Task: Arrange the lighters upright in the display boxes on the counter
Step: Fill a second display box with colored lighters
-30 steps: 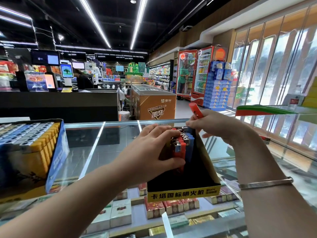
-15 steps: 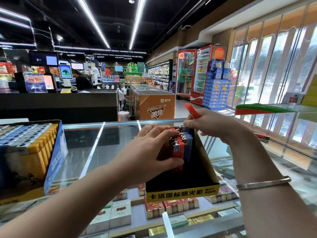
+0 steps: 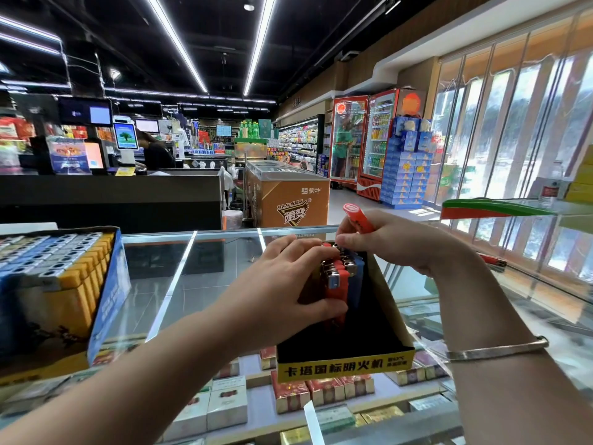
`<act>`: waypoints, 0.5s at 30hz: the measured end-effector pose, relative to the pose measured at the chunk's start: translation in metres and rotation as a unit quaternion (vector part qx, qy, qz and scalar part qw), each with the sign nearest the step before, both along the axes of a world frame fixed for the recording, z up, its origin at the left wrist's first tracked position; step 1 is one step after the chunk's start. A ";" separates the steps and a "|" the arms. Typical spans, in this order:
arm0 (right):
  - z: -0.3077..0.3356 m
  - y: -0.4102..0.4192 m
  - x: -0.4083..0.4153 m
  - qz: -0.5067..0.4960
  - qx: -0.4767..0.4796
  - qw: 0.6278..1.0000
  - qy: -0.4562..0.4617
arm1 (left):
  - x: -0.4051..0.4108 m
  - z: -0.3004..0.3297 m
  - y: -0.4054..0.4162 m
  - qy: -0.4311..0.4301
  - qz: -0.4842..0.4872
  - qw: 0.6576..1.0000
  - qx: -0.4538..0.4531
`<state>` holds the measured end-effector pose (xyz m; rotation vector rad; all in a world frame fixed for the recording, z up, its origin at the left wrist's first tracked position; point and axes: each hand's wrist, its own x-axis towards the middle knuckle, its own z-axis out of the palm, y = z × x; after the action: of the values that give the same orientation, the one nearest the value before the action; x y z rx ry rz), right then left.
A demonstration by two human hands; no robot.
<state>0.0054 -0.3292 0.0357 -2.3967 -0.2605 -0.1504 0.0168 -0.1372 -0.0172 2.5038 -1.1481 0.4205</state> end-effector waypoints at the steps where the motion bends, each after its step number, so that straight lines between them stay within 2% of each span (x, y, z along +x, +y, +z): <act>1: -0.001 0.000 0.000 -0.001 -0.003 1.000 -0.009 | 0.000 0.000 0.000 0.000 0.000 1.000 0.000; 6: -0.003 0.006 0.005 -0.019 0.030 0.998 -0.044 | 0.002 -0.002 0.000 -0.001 -0.002 1.000 -0.007; 10: -0.005 0.008 0.007 -0.039 0.093 0.995 -0.016 | 0.003 -0.002 0.000 -0.005 -0.001 1.000 -0.006; 15: -0.002 0.007 0.006 -0.059 0.047 0.997 0.012 | 0.002 -0.002 0.000 -0.002 -0.001 1.000 -0.003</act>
<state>0.0118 -0.3219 0.0339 -2.3184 -0.0980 -0.1853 0.0191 -0.1374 -0.0195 2.4962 -1.1497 0.4279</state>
